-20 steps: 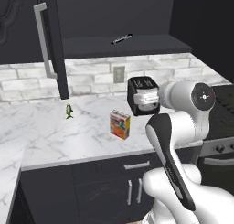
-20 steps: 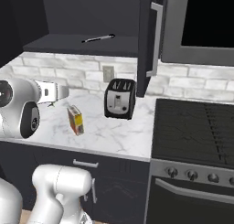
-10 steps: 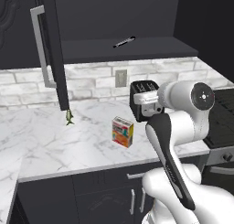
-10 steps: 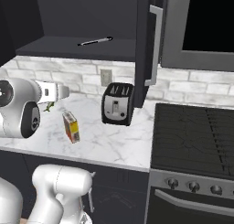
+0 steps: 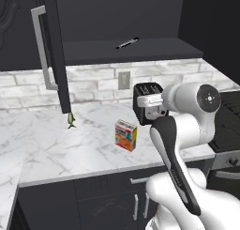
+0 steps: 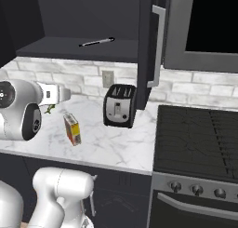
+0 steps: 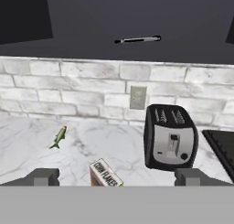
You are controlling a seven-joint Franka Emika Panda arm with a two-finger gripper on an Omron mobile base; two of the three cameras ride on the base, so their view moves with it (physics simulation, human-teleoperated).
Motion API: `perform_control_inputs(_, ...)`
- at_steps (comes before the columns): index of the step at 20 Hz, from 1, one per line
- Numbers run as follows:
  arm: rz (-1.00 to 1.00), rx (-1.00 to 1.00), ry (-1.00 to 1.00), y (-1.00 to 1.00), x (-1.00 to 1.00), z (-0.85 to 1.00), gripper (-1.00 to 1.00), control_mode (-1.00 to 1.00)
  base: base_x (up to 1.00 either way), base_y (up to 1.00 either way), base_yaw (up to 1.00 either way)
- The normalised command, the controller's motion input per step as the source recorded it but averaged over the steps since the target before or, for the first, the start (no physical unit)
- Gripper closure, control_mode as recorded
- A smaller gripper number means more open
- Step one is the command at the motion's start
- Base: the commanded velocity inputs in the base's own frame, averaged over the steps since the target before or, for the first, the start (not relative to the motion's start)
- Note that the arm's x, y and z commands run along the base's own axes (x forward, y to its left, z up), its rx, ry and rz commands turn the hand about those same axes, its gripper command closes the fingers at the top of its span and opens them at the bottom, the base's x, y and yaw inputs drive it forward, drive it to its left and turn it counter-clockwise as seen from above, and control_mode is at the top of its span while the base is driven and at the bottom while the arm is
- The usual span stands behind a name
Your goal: Pick the yogurt and cereal from the counter and place them in the cabinets closest to them.
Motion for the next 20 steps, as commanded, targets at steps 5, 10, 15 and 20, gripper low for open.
perform_control_inputs(5, 0.05, 0.0, 0.03, 0.0, -0.01, -0.11, -1.0, -1.0, 0.0, 0.0, 0.0)
perform_control_inputs(10, 0.09, 0.0, 0.1, 0.0, -0.03, -0.23, -1.0, -1.0, 0.0, 0.0, 0.0)
perform_control_inputs(15, 0.09, 0.0, 0.14, 0.01, 0.0, -0.2, -1.0, -1.0, 0.0, 0.0, 0.0)
perform_control_inputs(20, 0.08, 0.0, 0.21, 0.05, 0.04, -0.15, -1.0, -1.0, 0.0, 0.0, 0.0)
